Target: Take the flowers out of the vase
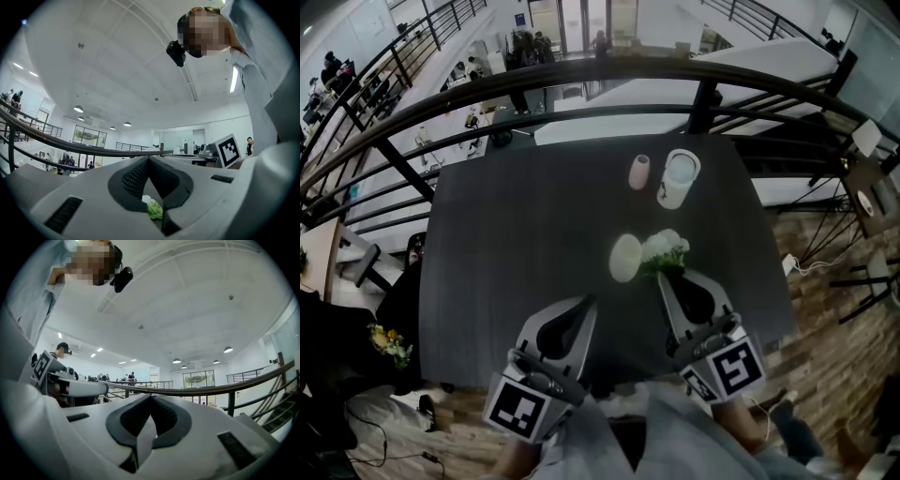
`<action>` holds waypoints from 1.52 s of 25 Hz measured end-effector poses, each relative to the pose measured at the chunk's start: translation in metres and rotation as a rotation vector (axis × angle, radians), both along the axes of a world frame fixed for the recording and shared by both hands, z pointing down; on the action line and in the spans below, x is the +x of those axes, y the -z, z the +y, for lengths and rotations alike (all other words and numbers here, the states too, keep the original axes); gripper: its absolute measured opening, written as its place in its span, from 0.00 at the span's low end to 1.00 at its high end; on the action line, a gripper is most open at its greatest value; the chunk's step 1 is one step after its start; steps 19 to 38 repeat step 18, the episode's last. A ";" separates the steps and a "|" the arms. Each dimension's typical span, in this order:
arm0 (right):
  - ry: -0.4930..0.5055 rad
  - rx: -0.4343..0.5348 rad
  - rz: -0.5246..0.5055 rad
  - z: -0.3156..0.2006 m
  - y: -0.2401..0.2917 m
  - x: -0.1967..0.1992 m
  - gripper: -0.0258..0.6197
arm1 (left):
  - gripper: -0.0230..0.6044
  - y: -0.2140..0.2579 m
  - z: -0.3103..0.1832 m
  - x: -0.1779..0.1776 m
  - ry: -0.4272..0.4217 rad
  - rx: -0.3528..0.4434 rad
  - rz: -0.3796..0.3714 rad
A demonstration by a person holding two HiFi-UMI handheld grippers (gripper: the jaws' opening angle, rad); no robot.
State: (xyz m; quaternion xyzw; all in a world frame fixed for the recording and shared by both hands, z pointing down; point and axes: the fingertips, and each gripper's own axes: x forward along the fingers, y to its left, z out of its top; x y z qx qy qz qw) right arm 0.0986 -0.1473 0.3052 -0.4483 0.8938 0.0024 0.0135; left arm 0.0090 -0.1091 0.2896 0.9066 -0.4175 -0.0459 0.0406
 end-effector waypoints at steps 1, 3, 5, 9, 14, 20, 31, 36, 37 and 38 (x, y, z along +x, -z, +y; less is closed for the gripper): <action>0.000 0.000 0.000 0.000 0.000 0.000 0.04 | 0.03 0.000 0.000 0.001 -0.001 0.001 0.001; 0.000 -0.007 0.000 0.001 0.000 0.001 0.04 | 0.04 0.001 0.001 0.002 -0.003 0.002 0.002; -0.001 -0.009 0.002 0.001 0.001 0.000 0.04 | 0.04 0.001 0.002 0.001 -0.005 0.001 0.001; -0.003 0.005 0.003 0.001 0.002 0.000 0.04 | 0.04 0.001 0.001 0.001 -0.006 0.000 0.002; -0.002 -0.005 0.002 0.003 0.000 -0.001 0.04 | 0.04 0.000 0.004 0.001 -0.008 -0.002 -0.002; 0.004 -0.010 0.005 0.003 -0.001 -0.002 0.04 | 0.04 0.001 0.003 0.002 -0.006 0.000 0.003; 0.004 -0.010 0.005 0.003 -0.001 -0.002 0.04 | 0.04 0.001 0.003 0.002 -0.006 0.000 0.003; 0.004 -0.010 0.005 0.003 -0.001 -0.002 0.04 | 0.04 0.001 0.003 0.002 -0.006 0.000 0.003; 0.004 -0.010 0.005 0.003 -0.001 -0.002 0.04 | 0.04 0.001 0.003 0.002 -0.006 0.000 0.003; 0.004 -0.010 0.005 0.003 -0.001 -0.002 0.04 | 0.04 0.001 0.003 0.002 -0.006 0.000 0.003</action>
